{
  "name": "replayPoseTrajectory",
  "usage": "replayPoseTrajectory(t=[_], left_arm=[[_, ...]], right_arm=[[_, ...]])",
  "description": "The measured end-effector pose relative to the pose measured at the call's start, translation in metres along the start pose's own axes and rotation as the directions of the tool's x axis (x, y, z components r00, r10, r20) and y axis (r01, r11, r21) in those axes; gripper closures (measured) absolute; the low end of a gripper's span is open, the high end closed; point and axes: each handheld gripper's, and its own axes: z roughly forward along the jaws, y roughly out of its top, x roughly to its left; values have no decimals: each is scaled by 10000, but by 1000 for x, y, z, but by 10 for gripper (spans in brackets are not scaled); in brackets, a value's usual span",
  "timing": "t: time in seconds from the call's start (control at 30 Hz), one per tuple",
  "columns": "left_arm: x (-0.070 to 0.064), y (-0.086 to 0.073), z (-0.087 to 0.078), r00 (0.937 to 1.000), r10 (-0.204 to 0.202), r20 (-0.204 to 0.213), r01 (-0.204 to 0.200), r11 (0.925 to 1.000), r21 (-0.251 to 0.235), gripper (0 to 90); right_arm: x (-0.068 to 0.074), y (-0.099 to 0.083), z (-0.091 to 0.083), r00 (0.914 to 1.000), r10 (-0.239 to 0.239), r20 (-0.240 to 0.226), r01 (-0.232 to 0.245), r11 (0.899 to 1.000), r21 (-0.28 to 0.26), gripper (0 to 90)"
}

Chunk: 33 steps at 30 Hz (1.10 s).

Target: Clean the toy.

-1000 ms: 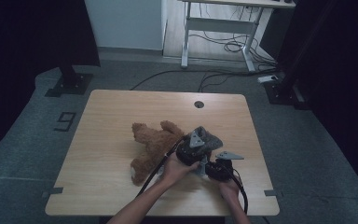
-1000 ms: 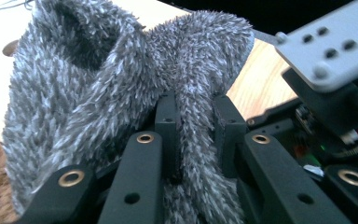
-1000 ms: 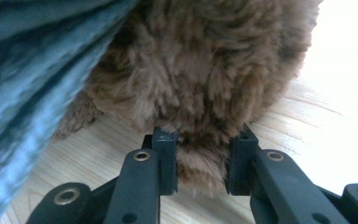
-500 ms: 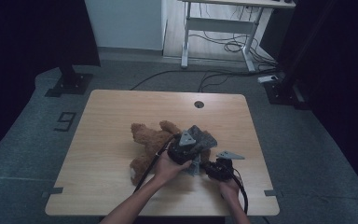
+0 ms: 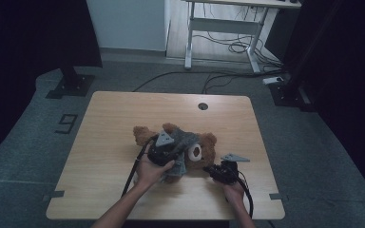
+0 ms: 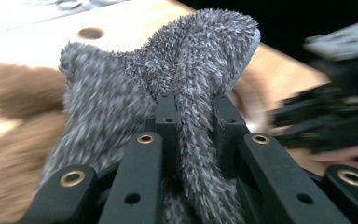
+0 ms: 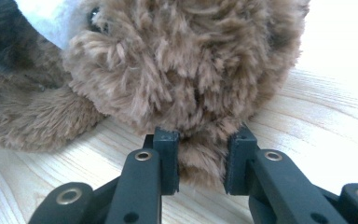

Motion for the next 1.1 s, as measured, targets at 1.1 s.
replayPoseTrajectory(t=[1.1], left_arm=[[44, -47, -63, 9928, -1138, -383, 1143, 9934, 111, 750]], right_arm=[[-1, 0, -1, 9994, -333, 0, 333, 9994, 52, 712]])
